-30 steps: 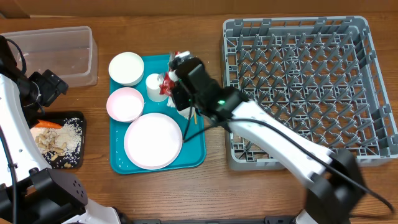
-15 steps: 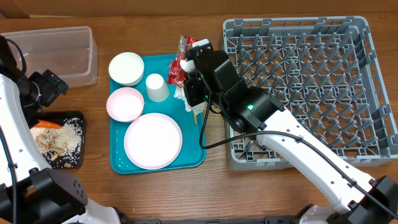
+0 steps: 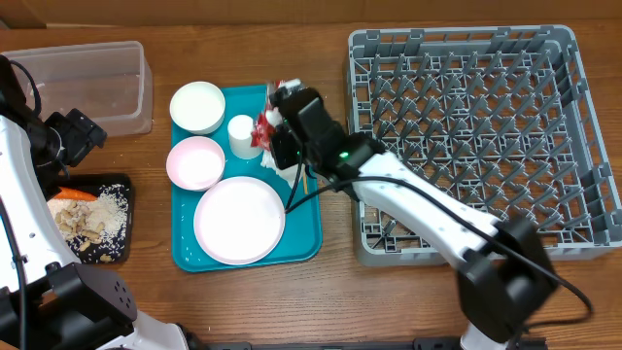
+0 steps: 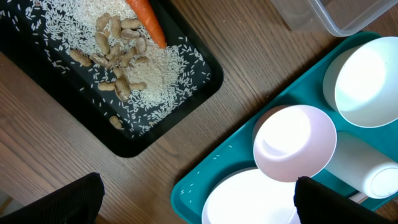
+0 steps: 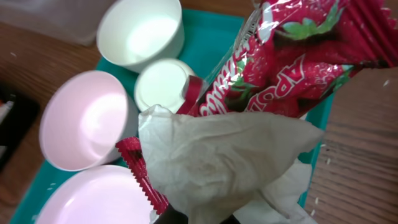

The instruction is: Sort waste into correct bins and load items into the dishwasher rack

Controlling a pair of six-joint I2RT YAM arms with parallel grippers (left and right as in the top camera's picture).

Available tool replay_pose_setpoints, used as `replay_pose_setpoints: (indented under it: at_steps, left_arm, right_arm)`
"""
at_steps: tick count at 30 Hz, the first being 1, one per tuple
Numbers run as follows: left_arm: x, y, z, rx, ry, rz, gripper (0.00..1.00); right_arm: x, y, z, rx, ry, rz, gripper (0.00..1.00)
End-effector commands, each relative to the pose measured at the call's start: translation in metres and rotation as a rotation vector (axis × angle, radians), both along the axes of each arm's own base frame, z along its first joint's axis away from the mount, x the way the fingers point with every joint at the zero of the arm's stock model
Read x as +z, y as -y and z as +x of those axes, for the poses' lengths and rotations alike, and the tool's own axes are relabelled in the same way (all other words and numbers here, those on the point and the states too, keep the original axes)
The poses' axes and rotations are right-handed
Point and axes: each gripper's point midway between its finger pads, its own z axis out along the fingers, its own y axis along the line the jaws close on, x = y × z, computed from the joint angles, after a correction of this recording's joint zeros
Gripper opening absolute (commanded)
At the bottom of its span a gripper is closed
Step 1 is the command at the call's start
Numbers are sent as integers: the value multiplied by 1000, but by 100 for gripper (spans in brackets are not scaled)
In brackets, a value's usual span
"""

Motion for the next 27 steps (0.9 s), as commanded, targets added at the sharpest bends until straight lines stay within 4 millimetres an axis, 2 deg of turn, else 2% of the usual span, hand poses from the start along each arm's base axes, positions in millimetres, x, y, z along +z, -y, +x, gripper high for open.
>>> replay_pose_setpoints:
  at_steps: [1, 4, 5, 6, 9, 11, 17, 18, 21, 24, 27]
  left_arm:
    - [-1, -2, 0, 13, -6, 13, 100]
    - [-1, -2, 0, 13, -6, 13, 100]
    - [-1, -2, 0, 13, -6, 13, 100]
    - [-1, -2, 0, 13, -6, 13, 100]
    - [-1, -2, 0, 14, -6, 13, 100]
    - [-1, -2, 0, 14, -6, 13, 100]
    - [-1, -2, 0, 13, -6, 13, 100]
    - [-1, -2, 0, 13, -6, 13, 100]
    - [-1, -2, 0, 14, -6, 13, 100]
    - [-1, -2, 0, 14, -6, 13, 100]
    - [-1, -2, 0, 14, -6, 13, 100]
  right_arm:
    - [-20, -7, 0, 15, -34, 6, 4]
    - [-32, -11, -4, 35, -69, 9, 4]
    - [-34, -11, -4, 28, -76, 10, 8]
    - [-35, -11, -5, 30, -80, 10, 23]
    - [-34, -14, -8, 48, -91, 23, 30]
    - [-35, -16, -11, 62, -106, 31, 42]
    - [-29, -14, -19, 72, -129, 34, 61]
    - [-25, -12, -20, 72, -128, 34, 66]
    - [-5, -7, -26, 72, -125, 35, 82]
    - [29, 3, -33, 67, -115, 44, 100]
    - [80, 24, -36, 32, -68, 60, 100]
